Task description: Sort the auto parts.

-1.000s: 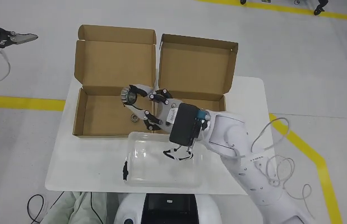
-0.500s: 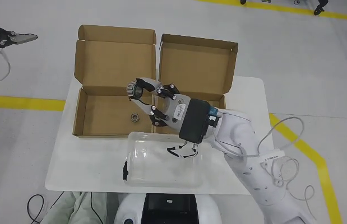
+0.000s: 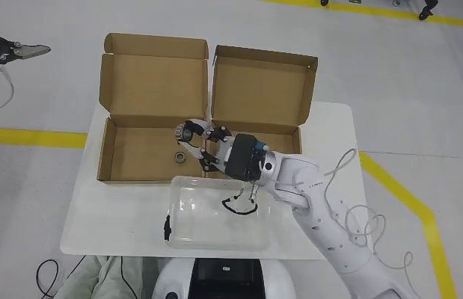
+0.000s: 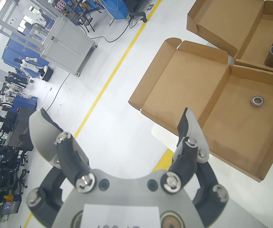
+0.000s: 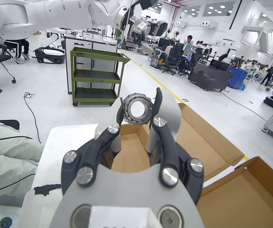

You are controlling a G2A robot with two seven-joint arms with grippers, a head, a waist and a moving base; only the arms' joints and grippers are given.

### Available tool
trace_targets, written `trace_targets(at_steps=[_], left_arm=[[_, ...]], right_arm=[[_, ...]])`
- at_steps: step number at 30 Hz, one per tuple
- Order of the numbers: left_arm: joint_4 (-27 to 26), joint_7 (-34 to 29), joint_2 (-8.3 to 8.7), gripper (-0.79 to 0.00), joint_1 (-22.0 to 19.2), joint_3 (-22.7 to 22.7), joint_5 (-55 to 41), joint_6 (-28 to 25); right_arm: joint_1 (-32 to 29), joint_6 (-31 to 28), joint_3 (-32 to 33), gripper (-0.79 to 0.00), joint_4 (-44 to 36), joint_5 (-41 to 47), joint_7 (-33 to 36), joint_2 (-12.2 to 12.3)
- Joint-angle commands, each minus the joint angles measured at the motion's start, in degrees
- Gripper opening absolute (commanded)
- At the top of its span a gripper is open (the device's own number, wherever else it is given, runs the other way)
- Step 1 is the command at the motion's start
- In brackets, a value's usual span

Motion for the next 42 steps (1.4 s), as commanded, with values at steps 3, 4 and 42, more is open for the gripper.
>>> trace_targets(at_steps=[3,4,42], left_arm=[[0.00,0.00,0.00,0.000,0.00,0.00,0.00,0.00],[0.00,0.00,0.00,0.000,0.00,0.00,0.00,0.00],[0.00,0.00,0.00,0.000,0.00,0.00,0.00,0.00]], right_arm=[[-0.18,1.14,-0.82,-0.785,2.76,-0.25,1.37,-0.13],[-0.10,1.48,-1.02,-0.785,3.58,-0.15,1.74,-0.19],[20.88,9.90,-19.66,-0.785,45.00,9.55,11.55,-12.43]])
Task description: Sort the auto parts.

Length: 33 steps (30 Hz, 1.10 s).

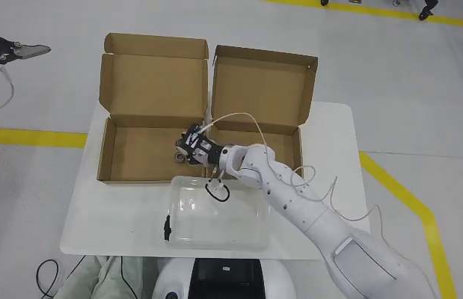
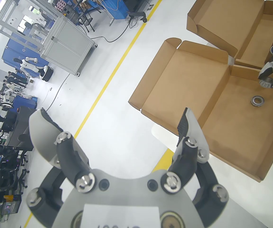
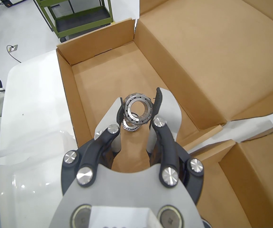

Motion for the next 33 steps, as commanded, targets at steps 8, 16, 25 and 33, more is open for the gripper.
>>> trace_targets(at_steps=[8,16,25,33], left_arm=[[0.00,0.00,0.00,0.000,0.00,0.00,0.00,0.00],[0.00,0.00,0.00,0.000,0.00,0.00,0.00,0.00],[0.00,0.00,0.00,0.000,0.00,0.00,0.00,0.00],[0.00,0.00,0.00,0.000,0.00,0.00,0.00,0.00]], right_arm=[[4.40,1.16,-4.27,-0.785,9.52,1.11,1.69,-4.91],[6.60,3.35,-6.10,-0.785,15.73,0.29,0.34,-8.35],[8.15,5.25,-7.26,-0.683,20.06,-1.28,0.86,-11.28],[8.95,5.46,-7.31,-0.625,23.06,-2.19,0.27,-13.00]])
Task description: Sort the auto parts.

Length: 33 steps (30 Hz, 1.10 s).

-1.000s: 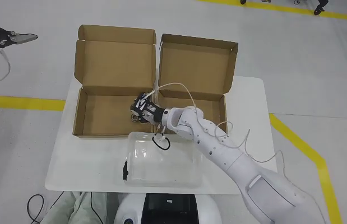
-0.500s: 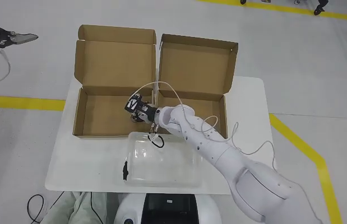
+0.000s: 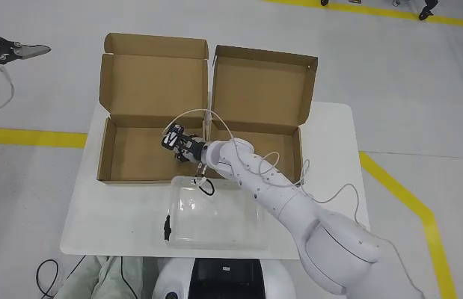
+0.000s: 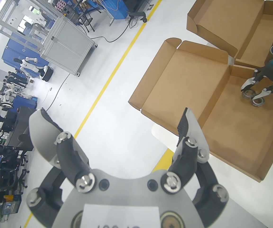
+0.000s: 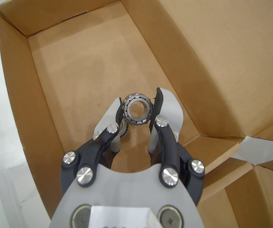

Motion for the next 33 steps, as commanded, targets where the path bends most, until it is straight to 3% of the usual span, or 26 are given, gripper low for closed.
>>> trace_targets(at_steps=[1,23,33], left_arm=[[0.00,0.00,0.00,0.000,0.00,0.00,0.00,0.00],[0.00,0.00,0.00,0.000,0.00,0.00,0.00,0.00],[0.00,0.00,0.00,0.000,0.00,0.00,0.00,0.00]], right_arm=[[0.13,-0.08,0.03,-0.625,0.62,-0.23,-0.21,-0.32],[0.43,-1.80,2.03,-0.588,3.89,-2.15,-2.97,-1.71],[-0.59,-3.64,3.99,-0.579,0.12,-4.01,-7.84,-0.38]])
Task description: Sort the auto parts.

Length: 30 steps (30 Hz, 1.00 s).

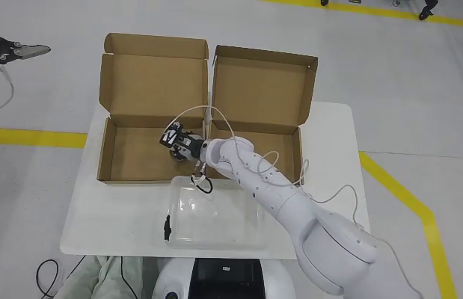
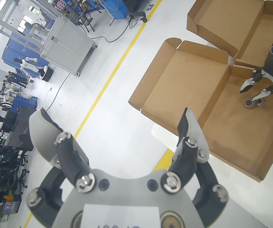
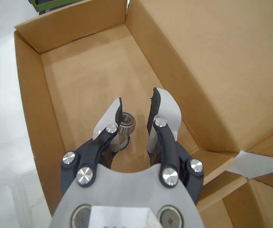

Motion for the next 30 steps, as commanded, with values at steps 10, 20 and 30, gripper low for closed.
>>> trace_targets(at_steps=[10,20,30], left_arm=[[0.00,0.00,0.00,0.000,0.00,0.00,0.00,0.00],[0.00,0.00,0.00,0.000,0.00,0.00,0.00,0.00],[0.00,0.00,0.00,0.000,0.00,0.00,0.00,0.00]], right_arm=[[-5.66,-0.63,5.38,-0.566,-14.23,-4.90,0.16,5.30],[-19.40,-4.30,16.38,-0.551,-37.20,-10.33,7.06,12.67],[-34.43,-6.84,27.94,-0.560,-53.74,-15.34,6.46,17.84]])
